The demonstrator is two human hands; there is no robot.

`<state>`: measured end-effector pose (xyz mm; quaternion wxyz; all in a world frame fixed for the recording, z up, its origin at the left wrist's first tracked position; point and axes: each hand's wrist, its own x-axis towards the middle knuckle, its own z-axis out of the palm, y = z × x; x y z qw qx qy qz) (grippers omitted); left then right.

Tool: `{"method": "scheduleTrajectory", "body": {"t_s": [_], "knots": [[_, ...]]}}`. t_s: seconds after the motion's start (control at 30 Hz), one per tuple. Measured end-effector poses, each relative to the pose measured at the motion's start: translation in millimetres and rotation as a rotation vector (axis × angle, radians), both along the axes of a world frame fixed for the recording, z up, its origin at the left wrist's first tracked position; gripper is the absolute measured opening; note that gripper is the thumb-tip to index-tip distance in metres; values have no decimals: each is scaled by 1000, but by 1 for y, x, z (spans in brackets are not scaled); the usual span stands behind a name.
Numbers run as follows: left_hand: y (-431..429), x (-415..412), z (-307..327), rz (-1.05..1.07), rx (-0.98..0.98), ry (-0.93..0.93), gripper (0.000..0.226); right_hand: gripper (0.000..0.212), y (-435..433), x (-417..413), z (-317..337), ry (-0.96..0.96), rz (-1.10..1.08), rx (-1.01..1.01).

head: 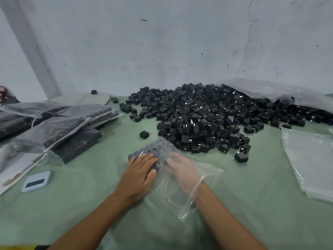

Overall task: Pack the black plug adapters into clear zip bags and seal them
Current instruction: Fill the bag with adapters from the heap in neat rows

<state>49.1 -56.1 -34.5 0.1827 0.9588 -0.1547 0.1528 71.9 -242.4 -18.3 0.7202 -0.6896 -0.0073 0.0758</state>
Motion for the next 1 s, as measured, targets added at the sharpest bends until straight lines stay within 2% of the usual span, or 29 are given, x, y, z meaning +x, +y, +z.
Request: {"method": "scheduleTrajectory", "body": {"t_s": [0.1,0.13,0.2,0.27,0.43,0.53,0.67,0.83,1.0], "knots": [[-1,-1,0,-2,-6,1,52,44,7,7,3,-58,19,-134],[-1,-1,1,1,-5,0,51,43,8,9,3,-104,12,-206],[-1,-1,1,4,0,-1,52,27,11,12,0,-258,-7,-359],[-1,-1,1,1,-2,2,51,20,11,13,-6,-356,-31,-430],[-1,-1,2,5,7,0,45,22,13,12,-15,-423,-19,-492],[-2,-1,4,12,26,16,52,36,12,10,-12,-463,16,-659],[-3,-2,3,12,68,38,57,41,10,5,-10,-417,31,-652],[-10,7,14,23,89,-14,64,37,11,3,-9,-363,-21,-612],[-12,6,8,38,82,-15,61,39,12,3,-11,-342,-67,-585]]}}
